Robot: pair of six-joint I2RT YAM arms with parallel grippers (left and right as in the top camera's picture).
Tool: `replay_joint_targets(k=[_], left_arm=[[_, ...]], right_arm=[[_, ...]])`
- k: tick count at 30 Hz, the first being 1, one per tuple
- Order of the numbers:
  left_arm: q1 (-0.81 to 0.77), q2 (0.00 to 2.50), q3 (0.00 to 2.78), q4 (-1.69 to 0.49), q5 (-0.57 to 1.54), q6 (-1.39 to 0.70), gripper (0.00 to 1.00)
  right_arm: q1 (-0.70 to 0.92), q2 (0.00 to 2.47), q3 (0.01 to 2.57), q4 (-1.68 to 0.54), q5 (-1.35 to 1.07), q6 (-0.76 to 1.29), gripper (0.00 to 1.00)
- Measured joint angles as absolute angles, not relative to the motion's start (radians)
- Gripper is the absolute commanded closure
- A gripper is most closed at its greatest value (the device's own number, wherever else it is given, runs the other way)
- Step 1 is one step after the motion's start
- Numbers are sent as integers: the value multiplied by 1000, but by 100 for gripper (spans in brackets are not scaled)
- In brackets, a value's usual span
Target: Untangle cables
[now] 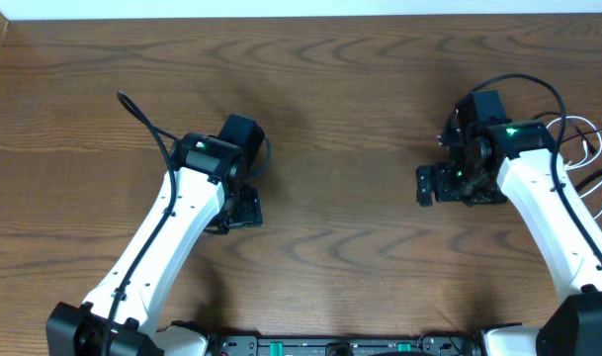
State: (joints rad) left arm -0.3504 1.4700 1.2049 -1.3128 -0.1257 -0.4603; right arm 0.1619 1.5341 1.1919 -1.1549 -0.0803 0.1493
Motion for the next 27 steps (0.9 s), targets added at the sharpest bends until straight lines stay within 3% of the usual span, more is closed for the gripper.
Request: replay_joint_targets(k=[8, 13, 14, 27], left_arm=[[-353, 1427, 1203, -1339, -103, -464, 13], [-395, 1237, 1155, -1256, -107, -461, 12], [-411, 1185, 1139, -1238, -111, -459, 3], [-518, 475, 1033, -1143, -215, -451, 2]], right_arm=[[162, 1534, 1192, -1263, -66, 181, 1], [165, 1481, 1162, -1202, -59, 184, 1], [167, 1465, 1154, -1187, -57, 184, 1], [355, 689, 913, -953, 125, 255, 1]])
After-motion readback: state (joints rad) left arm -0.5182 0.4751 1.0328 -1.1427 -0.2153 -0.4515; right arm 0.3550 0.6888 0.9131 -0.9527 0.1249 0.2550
